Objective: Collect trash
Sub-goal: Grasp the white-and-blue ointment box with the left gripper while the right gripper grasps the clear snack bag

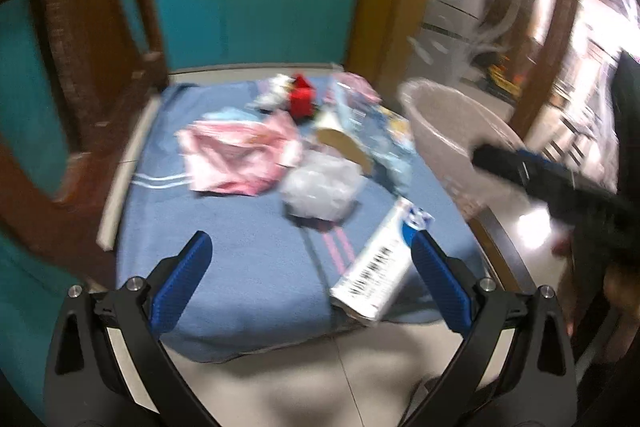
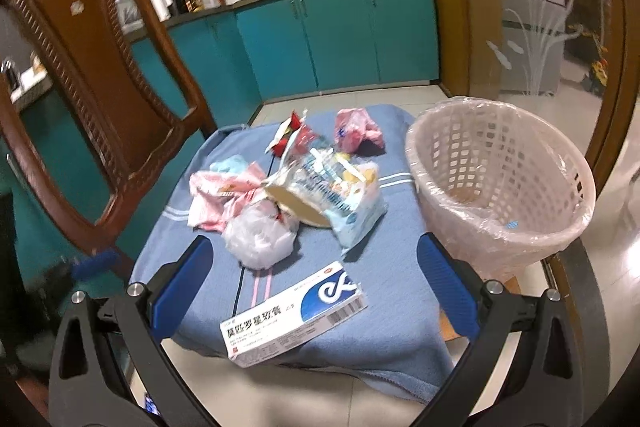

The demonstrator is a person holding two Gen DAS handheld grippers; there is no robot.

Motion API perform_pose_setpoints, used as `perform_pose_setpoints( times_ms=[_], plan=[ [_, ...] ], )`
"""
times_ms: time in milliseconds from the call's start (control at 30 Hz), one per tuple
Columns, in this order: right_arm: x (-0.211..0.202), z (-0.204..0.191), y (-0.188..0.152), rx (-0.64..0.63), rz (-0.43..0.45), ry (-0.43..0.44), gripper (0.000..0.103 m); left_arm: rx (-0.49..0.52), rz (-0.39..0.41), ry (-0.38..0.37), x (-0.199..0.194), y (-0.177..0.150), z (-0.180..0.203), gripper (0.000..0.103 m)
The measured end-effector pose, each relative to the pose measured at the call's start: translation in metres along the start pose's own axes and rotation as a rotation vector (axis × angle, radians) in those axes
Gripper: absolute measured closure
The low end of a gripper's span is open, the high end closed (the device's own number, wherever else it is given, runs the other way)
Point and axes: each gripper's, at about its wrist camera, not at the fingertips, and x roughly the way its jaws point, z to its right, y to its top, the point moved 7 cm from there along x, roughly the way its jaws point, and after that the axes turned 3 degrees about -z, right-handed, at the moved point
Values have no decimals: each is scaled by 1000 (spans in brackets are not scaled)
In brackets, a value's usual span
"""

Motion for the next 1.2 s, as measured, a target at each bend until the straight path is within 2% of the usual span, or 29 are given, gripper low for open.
perform_pose_setpoints(
  times_ms=[33,100,233,333,433,467,533,567,633,667,700,833,900,1000,1133,1200],
  plan=[
    [0,2,1,8,3,1,3,42,-26,-45,8,-4,12,4],
    [-1,5,3,19,7,-1,3,105,-60,-90,19,-9,27,4],
    [1,9,3,30,0,-1,3,242,-136,-131,51,-24,54,4],
    [2,12,4,37,0,-2,3,246,-201,-174,72,-33,62,5],
    [3,12,4,42,-2,-2,3,247,-241,-141,89,-37,62,10],
    [3,13,3,43,-3,-2,3,247,-252,-130,93,-39,61,13],
    [4,13,3,42,-5,-3,3,242,-275,-125,100,-41,60,28],
    [4,13,3,41,-7,-4,3,245,-265,-113,100,-40,60,31],
    [5,14,3,43,-7,-4,3,250,-260,-98,101,-40,59,46],
    [5,15,3,45,-7,-4,3,240,-261,-101,100,-39,57,51],
    [5,15,3,45,-7,-5,3,225,-262,-106,100,-36,53,62],
    [8,16,3,41,-11,-9,3,201,-265,-92,97,-34,41,63],
    [9,16,3,31,-11,-15,3,194,-231,-63,86,-30,33,63],
    [17,19,3,11,-19,-31,3,153,-155,-76,56,-13,27,63],
    [39,20,6,-55,-55,-51,3,83,8,-65,-5,14,6,63],
    [58,14,7,-106,-87,-50,3,26,74,-19,-23,24,-11,63]
  ],
)
